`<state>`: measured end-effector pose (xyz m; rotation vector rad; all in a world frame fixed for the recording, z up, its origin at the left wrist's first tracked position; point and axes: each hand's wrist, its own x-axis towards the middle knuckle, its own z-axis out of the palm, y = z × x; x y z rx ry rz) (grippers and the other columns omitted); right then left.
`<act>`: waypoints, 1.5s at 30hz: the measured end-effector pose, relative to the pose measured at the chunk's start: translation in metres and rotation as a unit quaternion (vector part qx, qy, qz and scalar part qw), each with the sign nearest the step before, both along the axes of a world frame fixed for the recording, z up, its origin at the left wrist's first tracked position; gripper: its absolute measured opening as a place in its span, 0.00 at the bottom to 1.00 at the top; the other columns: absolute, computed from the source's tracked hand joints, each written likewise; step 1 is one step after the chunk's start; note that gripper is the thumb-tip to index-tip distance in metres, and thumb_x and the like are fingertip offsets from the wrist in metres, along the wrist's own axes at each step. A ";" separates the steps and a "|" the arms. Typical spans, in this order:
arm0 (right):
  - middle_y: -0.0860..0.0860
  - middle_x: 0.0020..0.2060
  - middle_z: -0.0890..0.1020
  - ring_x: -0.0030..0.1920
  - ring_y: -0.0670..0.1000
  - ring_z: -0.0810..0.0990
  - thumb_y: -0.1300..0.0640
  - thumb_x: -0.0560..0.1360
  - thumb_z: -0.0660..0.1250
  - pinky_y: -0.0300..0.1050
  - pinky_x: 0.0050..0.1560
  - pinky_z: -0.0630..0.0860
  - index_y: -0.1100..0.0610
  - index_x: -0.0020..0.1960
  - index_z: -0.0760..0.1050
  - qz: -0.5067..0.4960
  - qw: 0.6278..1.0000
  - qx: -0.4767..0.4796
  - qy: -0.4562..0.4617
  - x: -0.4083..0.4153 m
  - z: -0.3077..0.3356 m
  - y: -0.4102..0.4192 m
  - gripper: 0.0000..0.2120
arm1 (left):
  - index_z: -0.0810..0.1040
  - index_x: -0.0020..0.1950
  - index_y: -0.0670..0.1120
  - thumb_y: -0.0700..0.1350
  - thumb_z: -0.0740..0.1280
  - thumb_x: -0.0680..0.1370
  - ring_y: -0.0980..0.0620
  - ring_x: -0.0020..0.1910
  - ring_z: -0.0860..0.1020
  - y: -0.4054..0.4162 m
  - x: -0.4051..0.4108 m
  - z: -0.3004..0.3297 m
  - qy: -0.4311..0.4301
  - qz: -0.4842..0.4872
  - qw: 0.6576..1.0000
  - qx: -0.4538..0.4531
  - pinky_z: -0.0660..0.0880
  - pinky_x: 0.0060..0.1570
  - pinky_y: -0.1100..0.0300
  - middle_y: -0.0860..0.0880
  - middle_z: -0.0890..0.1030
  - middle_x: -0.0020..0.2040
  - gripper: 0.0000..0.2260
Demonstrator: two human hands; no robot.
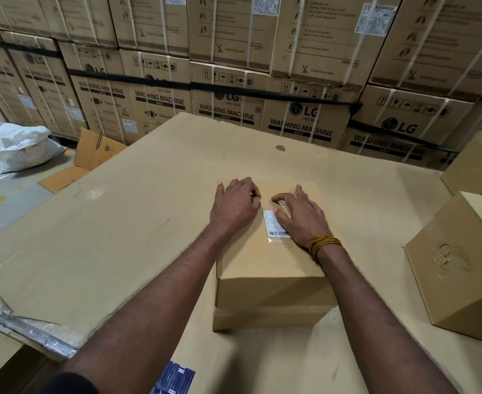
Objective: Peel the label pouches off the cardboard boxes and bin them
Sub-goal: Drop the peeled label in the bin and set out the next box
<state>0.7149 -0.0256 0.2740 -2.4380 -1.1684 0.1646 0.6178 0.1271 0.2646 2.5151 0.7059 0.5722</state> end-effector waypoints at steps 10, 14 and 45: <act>0.57 0.80 0.51 0.80 0.55 0.52 0.46 0.81 0.58 0.53 0.77 0.50 0.42 0.66 0.69 -0.006 1.000 0.003 0.004 -0.001 0.000 0.000 0.14 | 0.72 0.51 0.52 0.44 0.58 0.78 0.51 0.71 0.68 -0.002 -0.002 0.002 0.003 0.001 1.000 -0.003 0.53 0.75 0.43 0.56 0.78 0.55 0.06; 0.57 0.80 0.52 0.80 0.54 0.52 0.45 0.80 0.59 0.53 0.77 0.50 0.42 0.68 0.69 -0.006 1.000 0.010 0.006 0.000 0.001 -0.002 0.16 | 0.73 0.52 0.51 0.43 0.58 0.78 0.52 0.70 0.67 -0.002 -0.001 0.003 0.002 0.000 1.000 -0.007 0.53 0.75 0.44 0.57 0.78 0.54 0.07; 0.55 0.80 0.54 0.80 0.56 0.49 0.47 0.82 0.55 0.56 0.77 0.49 0.35 0.68 0.68 0.016 1.000 -0.004 -0.006 0.002 -0.002 -0.001 0.16 | 0.70 0.50 0.53 0.43 0.58 0.78 0.51 0.72 0.66 -0.002 -0.002 0.003 0.002 -0.002 1.000 -0.008 0.52 0.74 0.44 0.56 0.78 0.56 0.05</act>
